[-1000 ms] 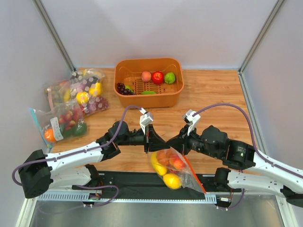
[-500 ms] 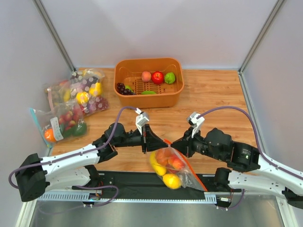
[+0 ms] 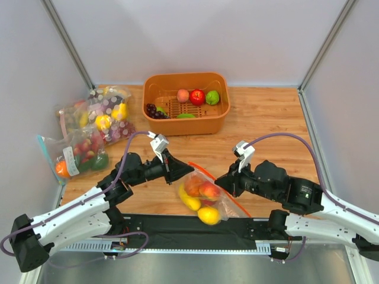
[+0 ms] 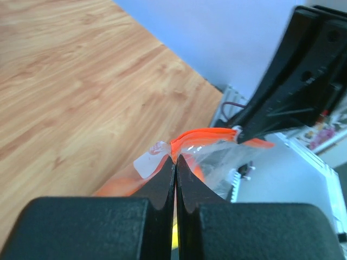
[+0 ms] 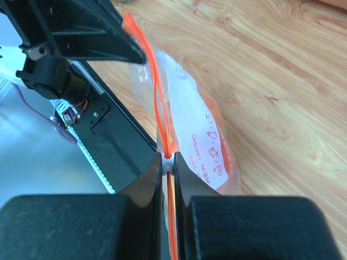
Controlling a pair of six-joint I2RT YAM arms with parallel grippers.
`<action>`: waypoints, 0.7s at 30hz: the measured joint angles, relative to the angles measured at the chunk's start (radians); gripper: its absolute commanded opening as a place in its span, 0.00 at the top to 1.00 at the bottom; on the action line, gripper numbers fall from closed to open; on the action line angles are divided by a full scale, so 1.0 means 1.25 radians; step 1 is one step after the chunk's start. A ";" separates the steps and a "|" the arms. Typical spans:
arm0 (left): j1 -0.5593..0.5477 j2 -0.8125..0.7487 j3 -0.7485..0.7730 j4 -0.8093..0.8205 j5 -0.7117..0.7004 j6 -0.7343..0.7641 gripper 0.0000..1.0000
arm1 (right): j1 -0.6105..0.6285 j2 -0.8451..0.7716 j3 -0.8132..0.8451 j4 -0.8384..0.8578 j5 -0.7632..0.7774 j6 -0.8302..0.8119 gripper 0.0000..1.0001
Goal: Open the zip-top bag and remove the fake food
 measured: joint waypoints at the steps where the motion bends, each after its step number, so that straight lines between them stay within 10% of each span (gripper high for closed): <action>1: 0.003 -0.004 0.005 -0.022 -0.015 0.006 1.00 | 0.000 0.005 0.000 0.000 0.001 0.000 1.00; 21: 0.156 -0.031 0.139 -0.403 -0.323 0.037 1.00 | 0.000 0.021 0.000 -0.014 0.004 0.003 1.00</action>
